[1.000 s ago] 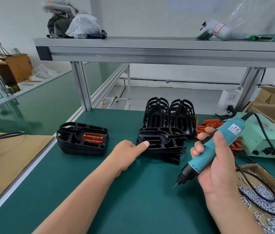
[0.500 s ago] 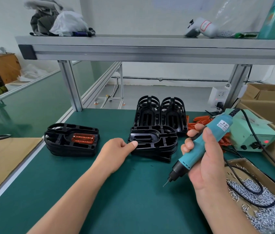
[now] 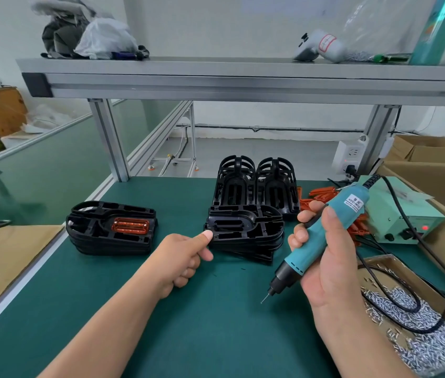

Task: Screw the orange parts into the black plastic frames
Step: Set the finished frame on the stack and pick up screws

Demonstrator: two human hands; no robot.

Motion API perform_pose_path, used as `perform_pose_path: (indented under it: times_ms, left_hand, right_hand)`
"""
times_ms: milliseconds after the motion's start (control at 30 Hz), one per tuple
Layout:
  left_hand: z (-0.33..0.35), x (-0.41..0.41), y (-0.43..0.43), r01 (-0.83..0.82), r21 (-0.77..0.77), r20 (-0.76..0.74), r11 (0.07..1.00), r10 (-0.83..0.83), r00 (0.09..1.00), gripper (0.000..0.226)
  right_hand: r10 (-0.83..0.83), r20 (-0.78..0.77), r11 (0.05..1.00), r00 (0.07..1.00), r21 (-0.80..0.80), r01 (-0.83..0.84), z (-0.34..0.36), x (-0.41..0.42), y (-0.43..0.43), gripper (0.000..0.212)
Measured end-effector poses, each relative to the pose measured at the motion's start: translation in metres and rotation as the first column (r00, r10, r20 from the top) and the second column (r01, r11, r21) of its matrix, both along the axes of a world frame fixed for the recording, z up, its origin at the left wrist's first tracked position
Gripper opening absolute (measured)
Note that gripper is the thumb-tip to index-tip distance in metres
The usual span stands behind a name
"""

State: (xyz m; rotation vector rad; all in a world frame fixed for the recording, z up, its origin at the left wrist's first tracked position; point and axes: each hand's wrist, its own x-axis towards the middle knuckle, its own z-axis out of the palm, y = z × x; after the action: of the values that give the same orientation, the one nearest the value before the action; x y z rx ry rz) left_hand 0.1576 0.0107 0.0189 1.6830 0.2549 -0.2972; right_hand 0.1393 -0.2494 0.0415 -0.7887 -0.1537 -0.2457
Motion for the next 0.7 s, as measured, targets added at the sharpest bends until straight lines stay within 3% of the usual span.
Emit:
perform_pose_path:
  times_ms: [433, 500, 567, 700]
  left_hand:
    - [-0.002, 0.002, -0.005, -0.009, -0.038, -0.012, 0.999, 0.009, 1.000, 0.046]
    - [-0.003, 0.000, -0.008, -0.071, 0.148, 0.099, 0.986, 0.056, 0.994, 0.052]
    - [-0.003, -0.004, -0.010, -0.177, 0.433, 0.278, 0.884, 0.056, 0.959, 0.043]
    - [-0.001, -0.011, -0.018, -0.212, 0.632, 0.498, 0.746, -0.181, 0.848, 0.038]
  right_hand:
    - [-0.014, -0.014, 1.000, 1.000, 0.002, 0.014, 0.001, -0.002, 0.001, 0.013]
    - [-0.015, -0.014, 1.000, 1.000, 0.004, 0.015, 0.002, -0.002, 0.001, 0.012]
    - [-0.016, -0.016, 1.000, 1.000, 0.007, 0.016, 0.002, -0.001, 0.001, 0.013]
    - [-0.005, -0.016, 1.000, 1.000, 0.013, 0.006, 0.002, -0.001, 0.000, 0.013]
